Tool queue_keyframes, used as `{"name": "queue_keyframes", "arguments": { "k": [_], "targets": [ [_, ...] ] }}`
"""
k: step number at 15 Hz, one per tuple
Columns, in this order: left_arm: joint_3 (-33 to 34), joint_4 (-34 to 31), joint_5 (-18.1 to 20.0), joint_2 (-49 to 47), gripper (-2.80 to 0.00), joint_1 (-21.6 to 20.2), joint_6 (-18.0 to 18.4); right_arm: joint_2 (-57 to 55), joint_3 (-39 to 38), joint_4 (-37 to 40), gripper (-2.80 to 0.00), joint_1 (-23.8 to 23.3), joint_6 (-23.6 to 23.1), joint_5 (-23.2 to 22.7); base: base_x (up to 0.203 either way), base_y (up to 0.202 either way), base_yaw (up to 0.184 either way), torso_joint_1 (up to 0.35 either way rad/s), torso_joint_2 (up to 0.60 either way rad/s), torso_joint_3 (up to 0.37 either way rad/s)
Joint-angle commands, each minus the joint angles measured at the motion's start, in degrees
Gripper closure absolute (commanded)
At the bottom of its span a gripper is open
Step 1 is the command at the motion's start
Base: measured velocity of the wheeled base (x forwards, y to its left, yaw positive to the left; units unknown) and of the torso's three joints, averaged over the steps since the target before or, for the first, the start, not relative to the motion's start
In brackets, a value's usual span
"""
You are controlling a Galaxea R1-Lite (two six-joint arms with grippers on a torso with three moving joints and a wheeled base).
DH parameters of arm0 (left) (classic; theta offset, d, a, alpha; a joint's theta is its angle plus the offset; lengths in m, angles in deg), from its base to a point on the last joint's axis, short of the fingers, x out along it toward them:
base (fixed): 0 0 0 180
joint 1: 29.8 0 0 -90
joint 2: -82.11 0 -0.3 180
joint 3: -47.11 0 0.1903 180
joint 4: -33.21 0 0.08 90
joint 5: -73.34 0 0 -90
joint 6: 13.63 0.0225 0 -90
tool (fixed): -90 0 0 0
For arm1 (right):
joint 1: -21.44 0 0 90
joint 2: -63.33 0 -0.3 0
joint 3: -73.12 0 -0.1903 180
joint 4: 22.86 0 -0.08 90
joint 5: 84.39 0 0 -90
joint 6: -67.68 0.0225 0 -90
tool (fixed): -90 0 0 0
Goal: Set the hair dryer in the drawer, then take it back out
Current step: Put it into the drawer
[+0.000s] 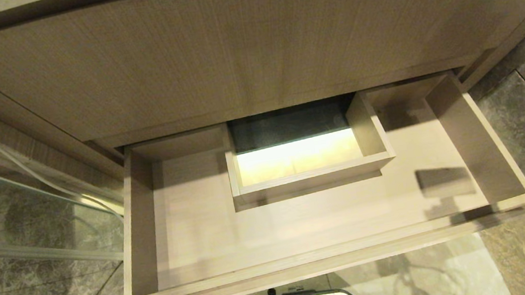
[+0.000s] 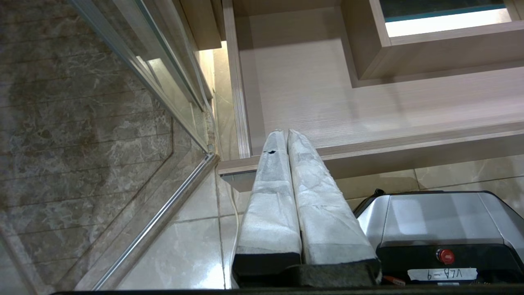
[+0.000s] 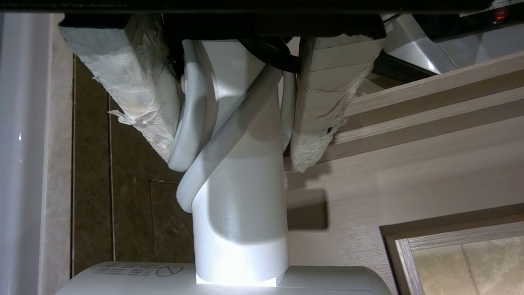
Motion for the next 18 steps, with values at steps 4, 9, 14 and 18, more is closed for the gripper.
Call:
{"name": "queue_keyframes", "arguments": {
  "k": [4,9,14,18],
  "targets": [
    [0.0,0.0,0.0,-0.1,0.00,0.0,0.0,-1.0,-1.4,-2.6,0.00,0.1,-0.5,0.0,0.000,0.000,0.000,0.007,0.00,0.018],
    [0.0,0.0,0.0,0.0,0.00,0.0,0.0,-1.4,-2.6,-3.1,0.00,0.1,-0.5,0.1,0.000,0.000,0.000,-0.134,0.20,0.078],
    [0.0,0.0,0.0,0.0,0.00,0.0,0.0,-1.7,-3.4,-4.2,0.00,0.5,-0.6,-0.1,0.000,0.000,0.000,-0.113,0.37,0.247],
    [0.0,0.0,0.0,0.0,0.00,0.0,0.0,-2.5,-4.6,-5.3,0.00,0.7,-0.6,-0.1,0.000,0.000,0.000,-0.051,0.33,0.334]
  ]
}}
